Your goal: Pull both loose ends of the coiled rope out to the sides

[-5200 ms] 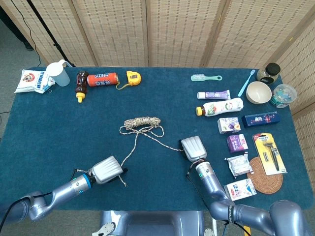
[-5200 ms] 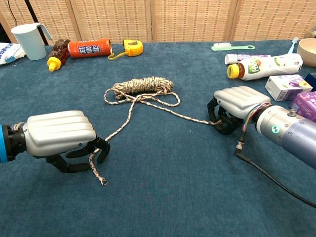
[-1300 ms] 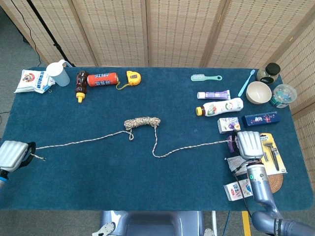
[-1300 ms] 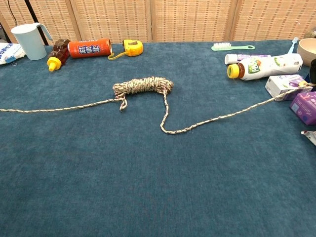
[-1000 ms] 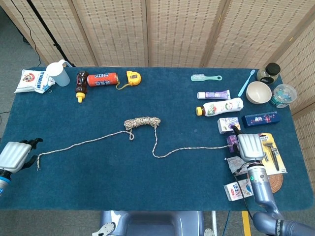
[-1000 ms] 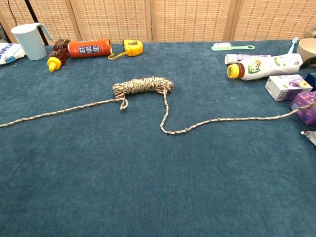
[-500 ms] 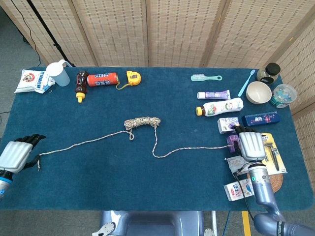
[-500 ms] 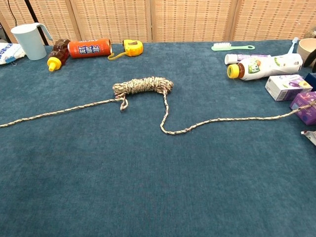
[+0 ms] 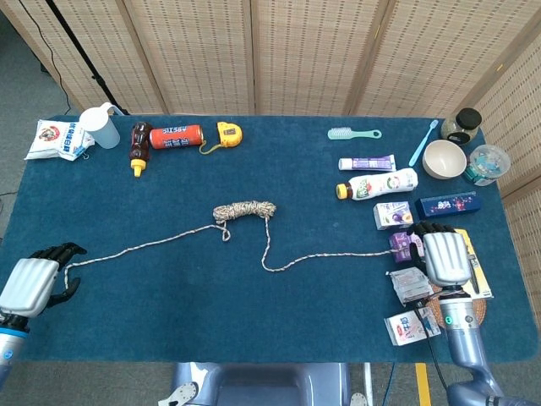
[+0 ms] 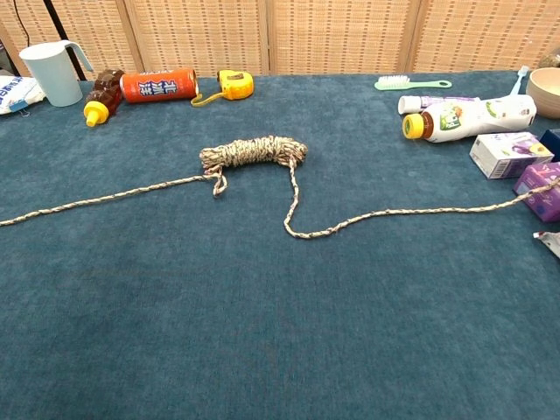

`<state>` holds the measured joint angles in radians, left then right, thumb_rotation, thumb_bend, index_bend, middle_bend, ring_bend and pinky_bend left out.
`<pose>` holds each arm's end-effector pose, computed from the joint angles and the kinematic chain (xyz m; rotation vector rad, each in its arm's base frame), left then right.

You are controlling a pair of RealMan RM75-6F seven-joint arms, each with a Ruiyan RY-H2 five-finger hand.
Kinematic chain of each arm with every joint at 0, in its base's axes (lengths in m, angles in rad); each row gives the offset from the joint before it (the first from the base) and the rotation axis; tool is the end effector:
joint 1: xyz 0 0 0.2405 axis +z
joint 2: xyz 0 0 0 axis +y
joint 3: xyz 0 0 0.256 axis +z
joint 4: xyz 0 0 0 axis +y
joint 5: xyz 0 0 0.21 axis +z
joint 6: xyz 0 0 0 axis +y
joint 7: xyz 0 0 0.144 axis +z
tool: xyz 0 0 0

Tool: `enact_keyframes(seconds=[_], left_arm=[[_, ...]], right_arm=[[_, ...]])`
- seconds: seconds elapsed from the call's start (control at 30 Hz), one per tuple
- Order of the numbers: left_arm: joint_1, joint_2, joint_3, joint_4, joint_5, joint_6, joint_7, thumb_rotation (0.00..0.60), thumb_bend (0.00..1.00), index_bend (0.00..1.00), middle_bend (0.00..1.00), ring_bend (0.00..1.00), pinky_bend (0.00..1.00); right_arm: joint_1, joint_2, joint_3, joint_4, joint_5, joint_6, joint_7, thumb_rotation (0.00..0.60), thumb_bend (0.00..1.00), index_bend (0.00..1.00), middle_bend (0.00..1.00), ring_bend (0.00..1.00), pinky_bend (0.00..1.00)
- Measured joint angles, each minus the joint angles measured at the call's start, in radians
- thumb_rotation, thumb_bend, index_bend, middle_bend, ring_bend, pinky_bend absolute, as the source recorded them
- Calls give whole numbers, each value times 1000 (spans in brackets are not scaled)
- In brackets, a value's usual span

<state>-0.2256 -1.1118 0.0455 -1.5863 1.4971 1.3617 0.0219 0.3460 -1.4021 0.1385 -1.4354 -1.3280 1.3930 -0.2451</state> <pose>-0.3068 0.2032 0.1362 -1.5969 -0.9210 -0.8164 -0.2741 -0.2772 0.0899 1.4206 -0.7571 0.9070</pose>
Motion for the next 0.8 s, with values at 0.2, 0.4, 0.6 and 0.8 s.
enact_keyframes(seconds=[0.2, 0.4, 0.6, 0.8], left_arm=[[47, 9, 23, -9, 30, 61, 28, 600, 356, 310, 306, 325, 394], [111, 15, 51, -15, 71, 133, 31, 600, 356, 310, 306, 319, 394], [163, 22, 74, -23, 104, 189, 28, 600, 356, 310, 306, 318, 392], [186, 35, 77, -37, 117, 208, 31, 600, 356, 310, 306, 318, 391]], right_arm=[[-58, 25, -30, -44, 3, 39, -28, 600, 497, 440, 452, 455, 463], [-121, 42, -59, -88, -13, 103, -54, 600, 497, 441, 447, 450, 460], [-176, 57, -89, -127, -46, 156, -75, 600, 497, 442, 447, 449, 460], [-205, 66, -93, -132, -63, 178, -68, 600, 497, 440, 446, 449, 460]])
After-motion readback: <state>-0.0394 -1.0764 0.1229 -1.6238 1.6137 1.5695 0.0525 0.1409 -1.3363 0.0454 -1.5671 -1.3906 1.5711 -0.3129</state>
